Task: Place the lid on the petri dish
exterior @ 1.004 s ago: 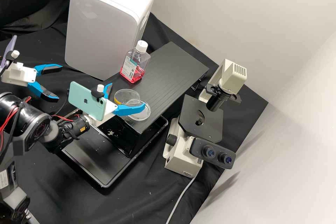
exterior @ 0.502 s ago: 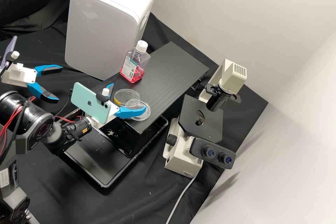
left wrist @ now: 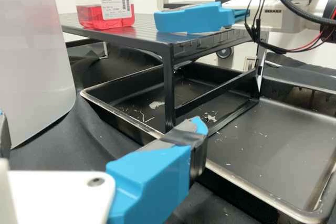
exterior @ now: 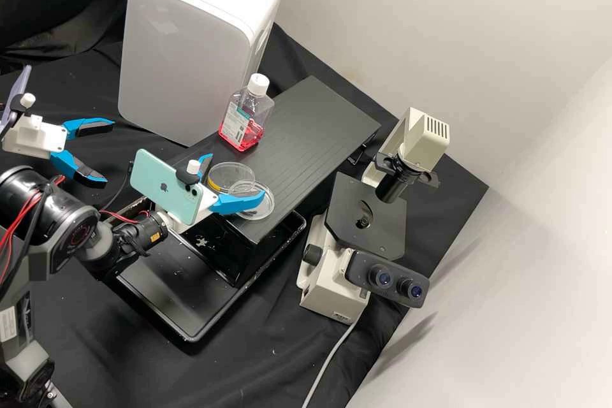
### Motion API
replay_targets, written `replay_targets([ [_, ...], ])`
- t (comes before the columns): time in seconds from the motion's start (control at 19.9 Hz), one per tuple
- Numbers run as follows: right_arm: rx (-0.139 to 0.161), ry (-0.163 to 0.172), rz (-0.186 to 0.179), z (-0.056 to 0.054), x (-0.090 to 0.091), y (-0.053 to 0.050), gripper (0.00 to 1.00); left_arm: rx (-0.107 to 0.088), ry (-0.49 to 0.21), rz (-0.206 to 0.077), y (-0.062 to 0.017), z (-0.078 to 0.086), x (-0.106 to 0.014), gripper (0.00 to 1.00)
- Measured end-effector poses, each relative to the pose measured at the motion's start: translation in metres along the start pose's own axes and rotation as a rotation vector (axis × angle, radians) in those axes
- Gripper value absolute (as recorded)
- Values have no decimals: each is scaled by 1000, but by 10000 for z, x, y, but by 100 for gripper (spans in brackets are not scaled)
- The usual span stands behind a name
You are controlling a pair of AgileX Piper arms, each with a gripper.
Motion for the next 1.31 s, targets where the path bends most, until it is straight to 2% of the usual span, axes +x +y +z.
replay_targets([
  [0.5, -1, -9, 3, 25, 5, 9, 0, 2, -1, 7, 17, -2, 17, 100],
  [1.31, -7, -6, 5, 60, 15, 36, 0, -1, 1, -3, -10, -9, 23, 100],
])
